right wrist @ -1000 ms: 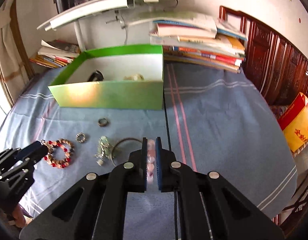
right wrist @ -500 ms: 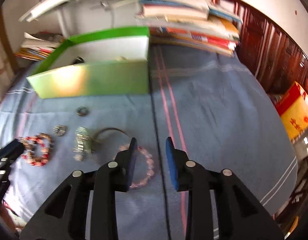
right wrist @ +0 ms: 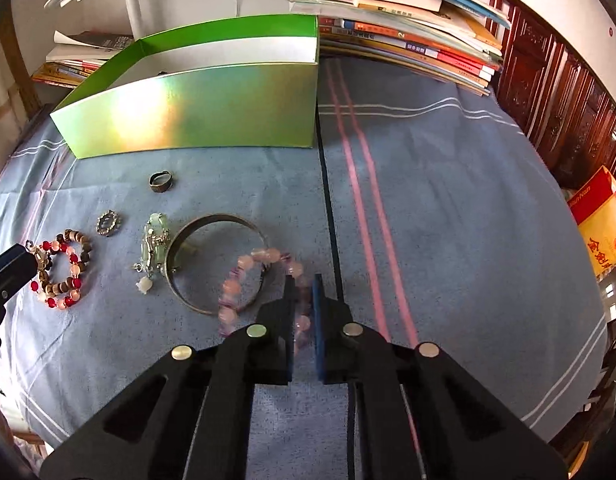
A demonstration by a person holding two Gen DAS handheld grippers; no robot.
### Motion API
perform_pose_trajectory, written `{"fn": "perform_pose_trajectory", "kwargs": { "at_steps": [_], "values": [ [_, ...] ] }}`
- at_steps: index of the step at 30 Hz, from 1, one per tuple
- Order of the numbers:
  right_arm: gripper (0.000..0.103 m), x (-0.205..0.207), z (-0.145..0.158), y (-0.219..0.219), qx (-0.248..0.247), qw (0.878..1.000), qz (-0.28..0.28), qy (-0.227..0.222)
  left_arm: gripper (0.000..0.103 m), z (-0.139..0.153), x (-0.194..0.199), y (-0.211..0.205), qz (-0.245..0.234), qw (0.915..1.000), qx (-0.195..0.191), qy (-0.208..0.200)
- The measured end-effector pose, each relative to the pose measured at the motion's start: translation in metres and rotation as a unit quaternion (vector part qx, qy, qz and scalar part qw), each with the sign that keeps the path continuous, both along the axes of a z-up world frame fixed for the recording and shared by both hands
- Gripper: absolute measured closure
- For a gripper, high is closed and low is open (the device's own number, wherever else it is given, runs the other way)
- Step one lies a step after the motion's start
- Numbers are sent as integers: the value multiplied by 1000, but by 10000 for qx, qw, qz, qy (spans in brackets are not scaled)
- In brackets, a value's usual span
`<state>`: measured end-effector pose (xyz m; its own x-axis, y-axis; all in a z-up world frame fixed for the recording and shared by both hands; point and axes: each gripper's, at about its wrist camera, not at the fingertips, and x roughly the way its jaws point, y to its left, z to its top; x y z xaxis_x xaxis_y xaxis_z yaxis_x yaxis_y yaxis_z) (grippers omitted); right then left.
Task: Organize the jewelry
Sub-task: 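Lift both bracelets and carry them over the green box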
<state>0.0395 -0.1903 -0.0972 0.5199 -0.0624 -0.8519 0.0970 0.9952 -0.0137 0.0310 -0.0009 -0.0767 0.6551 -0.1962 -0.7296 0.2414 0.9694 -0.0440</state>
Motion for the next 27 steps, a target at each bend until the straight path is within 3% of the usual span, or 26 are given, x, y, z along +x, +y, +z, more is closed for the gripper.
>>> {"fn": "perform_pose_trajectory", "kwargs": {
  "at_steps": [9,17,21,24,27],
  "values": [
    [95,-10,38,0,135,9989,9,-454,82,8,5,4,47,10000,-33,-70],
    [95,-13,101,5,63,9929,202,-1172,85,60,15,11,-89,9984,-242,-510],
    [95,-16,126,5,23,9887,289,-1470,85,79,17,13,-36,9974,-119,-716],
    [95,-19,123,6,74,9891,317,-1436,85,69,17,11,-33,9984,-50,-568],
    [95,-17,106,6,172,9920,318,-1207,85,38,20,10,-114,9999,-17,-126]
  ]
}}
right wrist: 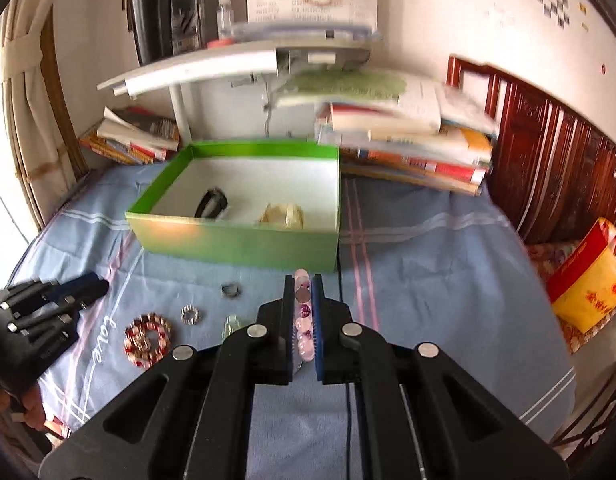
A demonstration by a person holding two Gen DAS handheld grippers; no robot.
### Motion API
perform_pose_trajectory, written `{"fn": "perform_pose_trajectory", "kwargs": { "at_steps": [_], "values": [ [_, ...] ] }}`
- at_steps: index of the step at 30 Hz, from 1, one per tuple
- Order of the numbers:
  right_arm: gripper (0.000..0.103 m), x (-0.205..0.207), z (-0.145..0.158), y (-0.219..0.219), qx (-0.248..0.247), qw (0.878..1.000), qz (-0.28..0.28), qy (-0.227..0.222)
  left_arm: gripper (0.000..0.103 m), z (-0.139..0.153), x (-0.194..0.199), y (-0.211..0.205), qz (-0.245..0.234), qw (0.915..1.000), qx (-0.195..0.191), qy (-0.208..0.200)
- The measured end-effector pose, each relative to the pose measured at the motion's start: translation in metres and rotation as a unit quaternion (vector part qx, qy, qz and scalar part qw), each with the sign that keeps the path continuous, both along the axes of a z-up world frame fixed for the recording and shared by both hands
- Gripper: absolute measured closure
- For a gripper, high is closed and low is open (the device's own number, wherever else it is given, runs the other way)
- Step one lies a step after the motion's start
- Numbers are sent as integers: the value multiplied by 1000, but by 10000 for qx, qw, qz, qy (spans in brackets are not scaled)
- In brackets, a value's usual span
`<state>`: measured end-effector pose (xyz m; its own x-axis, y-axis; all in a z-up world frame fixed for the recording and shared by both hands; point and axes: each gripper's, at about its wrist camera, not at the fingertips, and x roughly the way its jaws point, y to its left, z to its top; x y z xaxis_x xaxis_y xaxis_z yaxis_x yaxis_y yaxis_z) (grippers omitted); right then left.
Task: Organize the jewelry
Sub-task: 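Lift both bracelets and carry them over the green box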
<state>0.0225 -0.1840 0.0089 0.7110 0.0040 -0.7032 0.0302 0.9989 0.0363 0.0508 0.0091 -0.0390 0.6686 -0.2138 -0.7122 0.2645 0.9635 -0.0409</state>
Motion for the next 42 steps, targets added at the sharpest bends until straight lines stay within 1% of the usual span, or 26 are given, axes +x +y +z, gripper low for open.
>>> {"fn": "perform_pose_trajectory", "kwargs": {
  "at_steps": [2,4,8,9,10,11,15,16,17,18,20,25,28,30,34,37,40,42],
  "values": [
    [95,2,-16,0,78,9997,2,210,85,-24,1,1,14,9995,10,321],
    [95,3,-29,-1,137,9992,-17,364,84,-40,0,6,91,9986,3,529],
    [95,3,-49,-2,204,9980,-43,593,84,-51,-11,12,122,9978,42,656],
    [95,3,-52,-2,218,9978,-50,623,80,-52,-13,12,84,9977,43,668],
    [95,4,-54,-2,233,9976,-56,648,74,-53,-16,11,46,9977,44,675],
    [95,4,-57,-3,250,9974,-59,670,72,-54,-18,9,-1,9976,51,697],
    [95,4,-63,0,264,9970,-41,725,72,-63,-13,2,-8,9967,23,810],
    [95,3,-64,1,258,9970,-34,728,76,-64,-13,3,-10,9968,2,804],
    [95,3,-64,1,255,9970,-34,735,82,-64,-12,3,-37,9966,-68,824],
    [95,3,-65,0,258,9969,-34,741,95,-64,-12,4,-53,9963,-113,849],
    [95,3,-65,-1,280,9969,-50,737,95,-61,-12,3,-23,9966,-70,815],
    [95,3,-61,-7,322,9970,-124,694,95,-44,-14,6,4,9984,-55,563],
    [95,3,-54,-8,328,9974,-132,634,95,-23,-14,7,-19,9995,-71,295],
    [95,3,-44,-8,289,9981,-119,525,95,-8,-12,7,-57,9999,-59,137],
    [95,7,-18,-8,237,9994,-69,239,95,26,-6,4,-151,9996,-36,-232],
    [95,16,7,-6,227,9997,-7,-15,95,54,6,3,-215,9986,-108,-466],
    [95,34,32,-5,273,9992,49,-297,95,80,25,3,-191,9974,-117,-691],
    [95,55,49,-3,265,9985,66,-465,95,99,45,-1,-181,9960,-75,-869]
  ]
}}
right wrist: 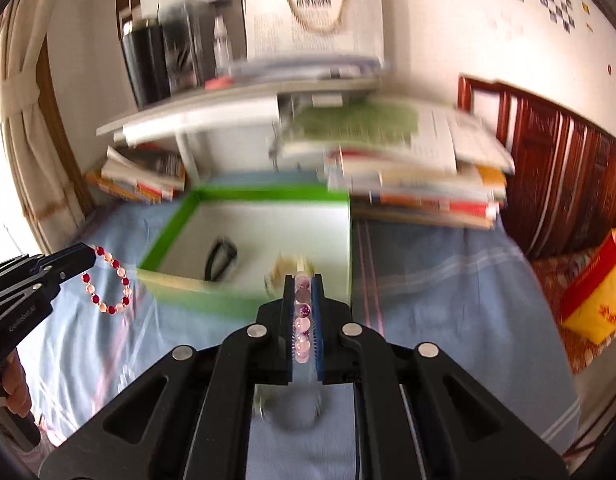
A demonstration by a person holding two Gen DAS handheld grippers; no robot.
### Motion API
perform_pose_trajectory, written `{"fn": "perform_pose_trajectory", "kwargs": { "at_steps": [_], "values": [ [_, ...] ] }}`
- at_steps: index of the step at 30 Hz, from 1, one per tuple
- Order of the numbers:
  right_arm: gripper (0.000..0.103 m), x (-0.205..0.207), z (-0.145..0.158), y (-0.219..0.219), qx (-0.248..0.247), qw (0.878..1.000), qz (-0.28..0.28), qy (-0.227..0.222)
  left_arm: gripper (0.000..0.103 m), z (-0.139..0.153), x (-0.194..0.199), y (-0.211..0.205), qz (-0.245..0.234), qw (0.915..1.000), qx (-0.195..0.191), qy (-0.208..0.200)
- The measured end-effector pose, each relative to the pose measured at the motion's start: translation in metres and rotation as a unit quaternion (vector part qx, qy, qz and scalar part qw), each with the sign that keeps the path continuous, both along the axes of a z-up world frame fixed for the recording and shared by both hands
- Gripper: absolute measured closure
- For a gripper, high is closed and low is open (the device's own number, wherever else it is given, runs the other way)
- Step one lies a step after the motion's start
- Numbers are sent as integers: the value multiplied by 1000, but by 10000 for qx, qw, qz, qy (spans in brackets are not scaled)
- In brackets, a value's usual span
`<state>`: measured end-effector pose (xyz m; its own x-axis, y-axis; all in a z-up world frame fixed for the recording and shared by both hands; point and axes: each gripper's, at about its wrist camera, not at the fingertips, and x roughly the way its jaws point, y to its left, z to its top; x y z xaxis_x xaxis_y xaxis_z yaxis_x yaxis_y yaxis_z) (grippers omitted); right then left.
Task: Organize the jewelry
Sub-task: 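Lift both bracelets and carry them over the green box, then open both tools to drop the bracelets into the green box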
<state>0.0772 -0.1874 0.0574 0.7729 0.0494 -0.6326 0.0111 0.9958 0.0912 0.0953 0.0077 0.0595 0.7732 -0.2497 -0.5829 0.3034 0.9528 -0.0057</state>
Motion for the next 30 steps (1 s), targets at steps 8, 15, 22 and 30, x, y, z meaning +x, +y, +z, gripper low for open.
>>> {"fn": "perform_pose_trajectory", "kwargs": {
  "at_steps": [8,15,22,30],
  "values": [
    [95,91,-12,6,107,9997,72,191,95,-4,79,-12,247,9996,131,15],
    [95,145,-67,28,171,9959,185,869,95,-64,133,-18,372,9972,156,635],
    [77,154,-79,41,-129,9952,195,950,60,-80,137,-16,516,9961,347,626],
    [51,87,-47,30,23,9985,310,440,33,-56,80,-10,525,9970,497,293]
  ]
}}
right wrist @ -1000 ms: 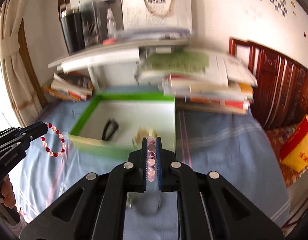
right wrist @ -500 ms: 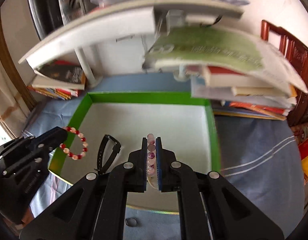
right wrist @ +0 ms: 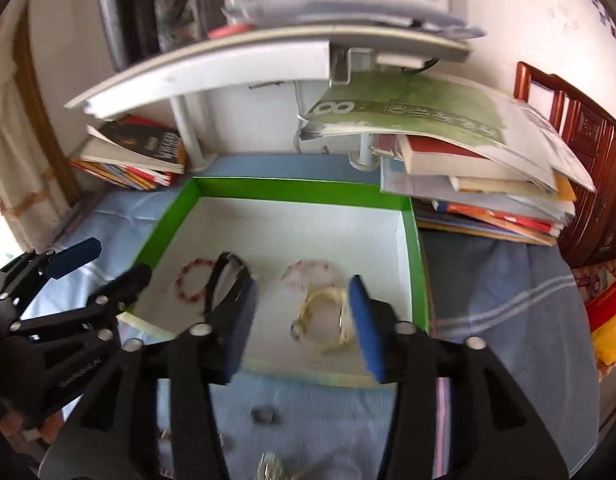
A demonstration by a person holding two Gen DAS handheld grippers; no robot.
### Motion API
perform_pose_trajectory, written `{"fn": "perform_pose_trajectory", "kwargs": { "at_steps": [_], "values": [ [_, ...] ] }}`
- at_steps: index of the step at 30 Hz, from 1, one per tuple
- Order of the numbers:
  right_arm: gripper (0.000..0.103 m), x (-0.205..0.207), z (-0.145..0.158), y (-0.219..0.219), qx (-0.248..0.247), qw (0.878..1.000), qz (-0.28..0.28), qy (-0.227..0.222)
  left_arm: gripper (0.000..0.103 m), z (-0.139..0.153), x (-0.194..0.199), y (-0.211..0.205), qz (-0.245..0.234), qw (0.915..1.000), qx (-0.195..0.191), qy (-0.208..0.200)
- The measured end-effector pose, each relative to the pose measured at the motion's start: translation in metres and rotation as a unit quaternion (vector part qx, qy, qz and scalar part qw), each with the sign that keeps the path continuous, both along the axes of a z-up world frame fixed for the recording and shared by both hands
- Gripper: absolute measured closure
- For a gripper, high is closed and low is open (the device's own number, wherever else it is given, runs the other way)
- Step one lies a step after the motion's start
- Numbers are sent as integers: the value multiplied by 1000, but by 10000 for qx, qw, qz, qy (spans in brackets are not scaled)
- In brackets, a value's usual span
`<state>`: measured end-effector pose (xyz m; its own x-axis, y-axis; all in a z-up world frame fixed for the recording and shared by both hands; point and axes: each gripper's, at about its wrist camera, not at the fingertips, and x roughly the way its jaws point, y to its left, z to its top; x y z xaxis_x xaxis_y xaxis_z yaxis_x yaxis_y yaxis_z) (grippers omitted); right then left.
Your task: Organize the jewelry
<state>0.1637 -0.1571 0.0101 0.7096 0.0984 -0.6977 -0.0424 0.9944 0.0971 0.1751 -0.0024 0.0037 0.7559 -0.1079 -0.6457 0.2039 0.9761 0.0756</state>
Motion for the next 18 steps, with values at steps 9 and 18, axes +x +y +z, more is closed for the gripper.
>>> {"fn": "perform_pose_trajectory", "kwargs": {
  "at_steps": [9,18],
  "values": [
    [63,-75,-49,3,-239,9982,210,502,22,-52,-96,25,96,9989,-24,463],
    [65,-84,-90,36,-200,9922,683,1021,22,-95,-126,44,413,9941,-213,984]
  ]
}}
